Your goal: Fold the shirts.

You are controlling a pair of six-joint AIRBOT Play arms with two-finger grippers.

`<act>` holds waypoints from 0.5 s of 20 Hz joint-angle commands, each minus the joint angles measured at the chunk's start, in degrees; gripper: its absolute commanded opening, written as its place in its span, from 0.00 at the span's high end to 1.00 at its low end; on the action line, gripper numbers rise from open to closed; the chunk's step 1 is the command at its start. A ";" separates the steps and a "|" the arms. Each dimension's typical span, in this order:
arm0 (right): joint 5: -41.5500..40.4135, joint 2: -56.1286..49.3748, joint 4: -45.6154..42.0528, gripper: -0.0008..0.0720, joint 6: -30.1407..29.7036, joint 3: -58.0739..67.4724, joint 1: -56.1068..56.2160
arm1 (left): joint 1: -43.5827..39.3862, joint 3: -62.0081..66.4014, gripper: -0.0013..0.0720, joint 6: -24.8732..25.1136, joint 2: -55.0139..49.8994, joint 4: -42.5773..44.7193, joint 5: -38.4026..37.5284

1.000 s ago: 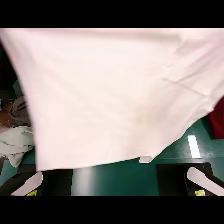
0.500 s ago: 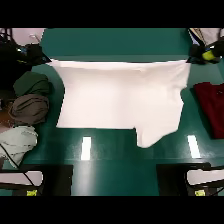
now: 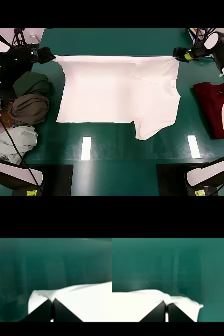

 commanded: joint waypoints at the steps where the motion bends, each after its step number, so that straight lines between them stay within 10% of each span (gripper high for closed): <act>1: 6.99 -0.50 -4.66 0.97 -1.25 -2.49 0.50 | 0.02 -0.15 0.95 0.61 -0.92 7.98 -5.09; 10: 9.99 -0.44 -5.75 0.96 -1.14 -12.00 3.39 | 0.02 -9.64 0.95 0.31 -0.92 12.55 -10.16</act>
